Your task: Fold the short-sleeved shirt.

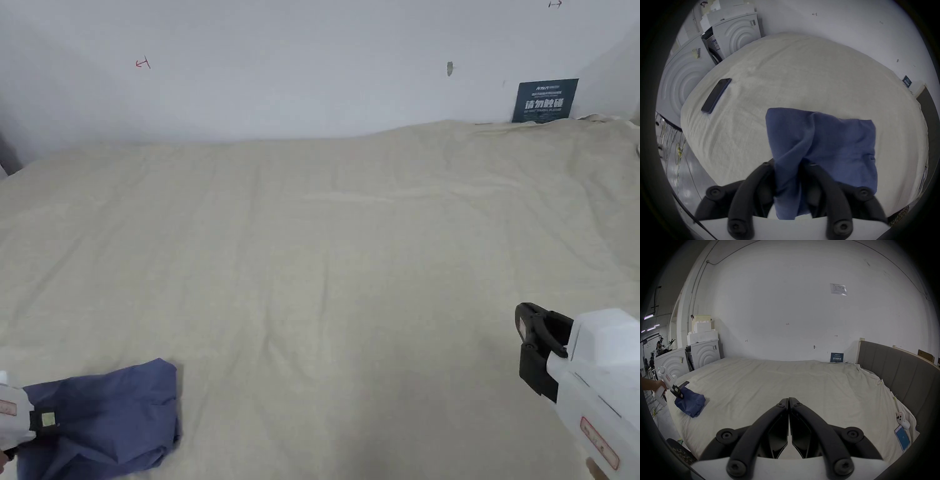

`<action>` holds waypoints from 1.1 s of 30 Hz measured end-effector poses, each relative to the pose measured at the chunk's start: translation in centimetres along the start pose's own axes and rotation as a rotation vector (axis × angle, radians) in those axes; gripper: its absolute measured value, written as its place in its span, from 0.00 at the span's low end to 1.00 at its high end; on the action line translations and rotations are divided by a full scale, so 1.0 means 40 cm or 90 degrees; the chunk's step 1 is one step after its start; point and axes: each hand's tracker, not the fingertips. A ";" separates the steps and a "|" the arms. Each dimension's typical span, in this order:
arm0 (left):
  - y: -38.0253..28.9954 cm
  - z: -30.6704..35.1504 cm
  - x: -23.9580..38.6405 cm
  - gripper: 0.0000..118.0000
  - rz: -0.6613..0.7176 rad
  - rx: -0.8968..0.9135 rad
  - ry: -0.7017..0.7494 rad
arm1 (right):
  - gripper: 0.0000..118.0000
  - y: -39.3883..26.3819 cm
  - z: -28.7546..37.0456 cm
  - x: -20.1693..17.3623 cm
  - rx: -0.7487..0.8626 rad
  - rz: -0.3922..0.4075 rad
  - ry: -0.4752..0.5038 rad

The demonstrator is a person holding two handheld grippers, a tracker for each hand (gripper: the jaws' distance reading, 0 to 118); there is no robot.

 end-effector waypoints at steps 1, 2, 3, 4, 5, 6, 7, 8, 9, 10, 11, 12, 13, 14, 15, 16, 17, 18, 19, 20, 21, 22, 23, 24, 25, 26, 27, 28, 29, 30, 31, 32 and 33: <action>-0.002 -0.001 0.003 0.63 0.001 -0.004 0.004 | 0.00 -0.002 0.002 0.006 0.001 0.002 0.000; -0.004 -0.001 0.005 0.77 0.003 -0.002 0.005 | 0.00 0.000 0.005 0.010 0.002 0.003 -0.001; 0.006 -0.033 -0.009 0.87 0.009 0.003 0.010 | 0.00 0.002 0.008 0.015 0.004 0.003 -0.002; 0.005 -0.025 -0.007 0.91 0.011 0.014 0.008 | 0.00 0.005 0.011 0.019 0.005 0.002 -0.002; 0.006 -0.012 -0.004 0.91 0.014 0.033 0.004 | 0.00 0.002 0.013 0.030 0.006 0.001 -0.003; 0.007 0.005 0.000 0.91 0.019 0.062 0.001 | 0.00 0.005 0.018 0.037 0.009 0.000 -0.004; -0.005 0.044 0.016 0.91 0.025 0.081 0.004 | 0.00 0.009 0.022 0.043 0.010 -0.001 -0.006; -0.007 0.069 0.026 0.91 0.026 0.100 0.003 | 0.00 0.015 0.027 0.048 0.012 -0.001 -0.008; -0.008 0.094 0.037 0.91 0.024 0.125 -0.002 | 0.00 0.014 0.030 0.061 0.015 -0.002 -0.010; -0.010 0.121 0.048 0.92 0.026 0.151 -0.008 | 0.00 0.021 0.035 0.067 0.018 -0.002 -0.013; -0.020 0.162 0.063 0.91 0.028 0.181 -0.018 | 0.00 0.029 0.042 0.073 0.020 -0.002 -0.017; -0.024 0.194 0.076 0.91 0.029 0.209 -0.025 | 0.00 0.036 0.048 0.079 0.024 0.000 -0.021; -0.029 0.225 0.090 0.91 0.026 0.234 -0.032 | 0.00 0.042 0.055 0.084 0.027 0.002 -0.026; -0.033 0.255 0.105 0.92 0.025 0.262 -0.035 | 0.00 0.049 0.062 0.090 0.031 0.004 -0.030; -0.041 0.296 0.123 0.91 0.023 0.287 -0.038 | 0.00 0.056 0.070 0.097 0.036 0.004 -0.034; -0.047 0.330 0.140 0.92 0.019 0.312 -0.046 | 0.00 0.064 0.078 0.103 0.039 0.004 -0.041; -0.053 0.361 0.156 0.92 0.016 0.338 -0.052 | 0.00 0.070 0.086 0.107 0.042 0.004 -0.046; -0.061 0.396 0.174 0.92 0.015 0.365 -0.063 | 0.00 0.077 0.096 0.114 0.047 0.003 -0.050; -0.067 0.428 0.188 0.92 0.012 0.392 -0.076 | 0.00 0.083 0.104 0.120 0.052 0.002 -0.054; -0.076 0.461 0.204 0.92 0.012 0.425 -0.092 | 0.00 0.089 0.113 0.127 0.058 0.002 -0.057; -0.086 0.495 0.221 0.92 0.020 0.464 -0.111 | 0.00 0.096 0.125 0.131 0.062 0.000 -0.061; -0.094 0.522 0.236 0.93 0.026 0.494 -0.129 | 0.00 0.100 0.133 0.138 0.066 -0.002 -0.062; -0.100 0.551 0.252 0.95 0.027 0.525 -0.150 | 0.00 0.105 0.142 0.147 0.075 -0.007 -0.061; -0.107 0.580 0.270 0.98 0.025 0.548 -0.164 | 0.00 0.109 0.151 0.153 0.079 -0.007 -0.064; -0.112 0.606 0.289 1.00 0.022 0.563 -0.171 | 0.00 0.113 0.160 0.158 0.083 -0.006 -0.066; -0.118 0.632 0.308 1.00 0.018 0.579 -0.180 | 0.00 0.116 0.168 0.164 0.087 -0.004 -0.069; -0.123 0.649 0.325 1.00 0.010 0.597 -0.188 | 0.00 0.119 0.176 0.170 0.092 -0.002 -0.071; -0.129 0.665 0.343 1.00 0.003 0.608 -0.194 | 0.00 0.122 0.183 0.175 0.096 -0.002 -0.074; -0.137 0.681 0.365 1.00 -0.005 0.615 -0.194 | 0.00 0.130 0.198 0.172 0.100 0.000 -0.077; -0.145 0.695 0.387 1.00 -0.015 0.614 -0.193 | 0.00 0.132 0.205 0.175 0.104 0.001 -0.081; -0.151 0.701 0.409 1.00 -0.025 0.618 -0.195 | 0.00 0.135 0.211 0.179 0.107 0.001 -0.085; -0.164 0.708 0.432 1.00 -0.035 0.632 -0.196 | 0.00 0.137 0.217 0.184 0.110 0.003 -0.088; -0.176 0.714 0.453 0.99 -0.046 0.650 -0.200 | 0.00 0.138 0.221 0.187 0.113 0.003 -0.090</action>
